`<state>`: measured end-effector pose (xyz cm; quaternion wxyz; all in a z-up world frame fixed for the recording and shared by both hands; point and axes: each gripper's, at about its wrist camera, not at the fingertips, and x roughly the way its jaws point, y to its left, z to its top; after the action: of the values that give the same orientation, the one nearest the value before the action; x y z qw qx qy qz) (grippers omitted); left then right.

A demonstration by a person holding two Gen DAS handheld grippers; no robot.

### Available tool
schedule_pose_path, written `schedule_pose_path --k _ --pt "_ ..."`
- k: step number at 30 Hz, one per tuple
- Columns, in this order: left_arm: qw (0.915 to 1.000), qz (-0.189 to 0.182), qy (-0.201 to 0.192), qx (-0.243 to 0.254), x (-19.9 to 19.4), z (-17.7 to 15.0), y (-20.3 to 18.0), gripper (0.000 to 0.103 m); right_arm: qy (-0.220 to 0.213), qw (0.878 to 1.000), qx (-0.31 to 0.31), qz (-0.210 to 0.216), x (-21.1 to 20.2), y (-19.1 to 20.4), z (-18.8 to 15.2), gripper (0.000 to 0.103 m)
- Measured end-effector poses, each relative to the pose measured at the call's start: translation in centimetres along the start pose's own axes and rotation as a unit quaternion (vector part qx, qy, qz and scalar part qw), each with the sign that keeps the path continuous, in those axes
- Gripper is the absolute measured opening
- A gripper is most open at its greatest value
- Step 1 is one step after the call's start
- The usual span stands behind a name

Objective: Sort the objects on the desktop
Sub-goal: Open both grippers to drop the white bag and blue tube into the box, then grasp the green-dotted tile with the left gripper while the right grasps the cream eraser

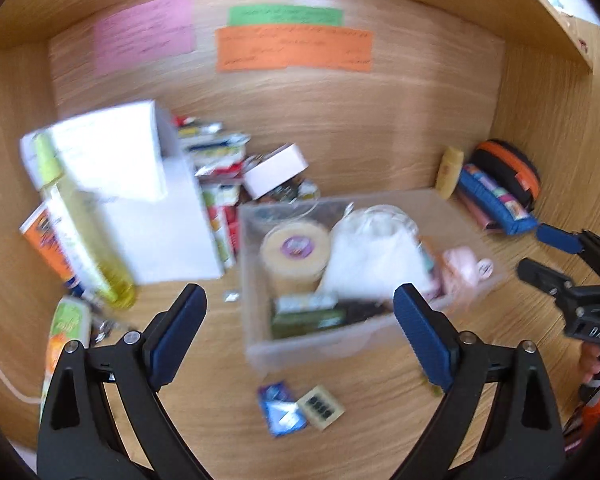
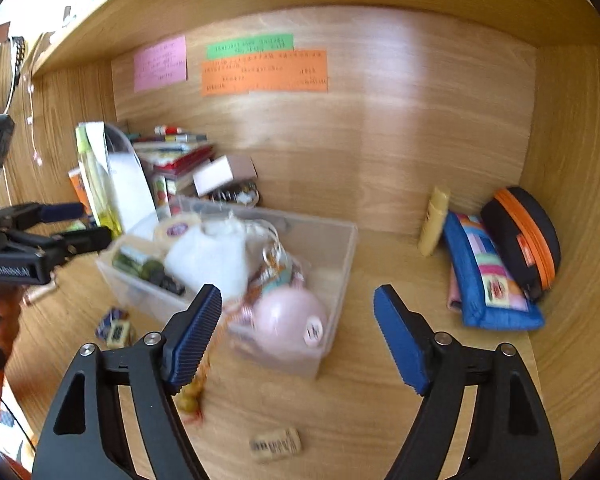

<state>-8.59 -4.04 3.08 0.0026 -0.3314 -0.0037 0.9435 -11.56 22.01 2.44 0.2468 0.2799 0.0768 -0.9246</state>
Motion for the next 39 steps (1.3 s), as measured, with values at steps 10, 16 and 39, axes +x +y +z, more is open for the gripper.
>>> schedule_pose_path --k 10,16,39 --pt "0.9941 0.019 0.099 -0.042 2.6 -6.3 3.3 0.096 0.076 0.997 0.004 -0.015 0.8 -1.2 -4.6 0.076" --pt "0.9928 0.008 0.118 -0.019 2.5 -8.0 2.6 0.096 0.112 0.994 -0.008 -0.004 1.4 -0.9 -5.9 0.076" --pt "0.9907 -0.03 0.119 0.059 5.3 -7.8 -2.3 0.065 0.161 0.985 -0.035 0.043 3.7 0.6 -7.6 0.043"
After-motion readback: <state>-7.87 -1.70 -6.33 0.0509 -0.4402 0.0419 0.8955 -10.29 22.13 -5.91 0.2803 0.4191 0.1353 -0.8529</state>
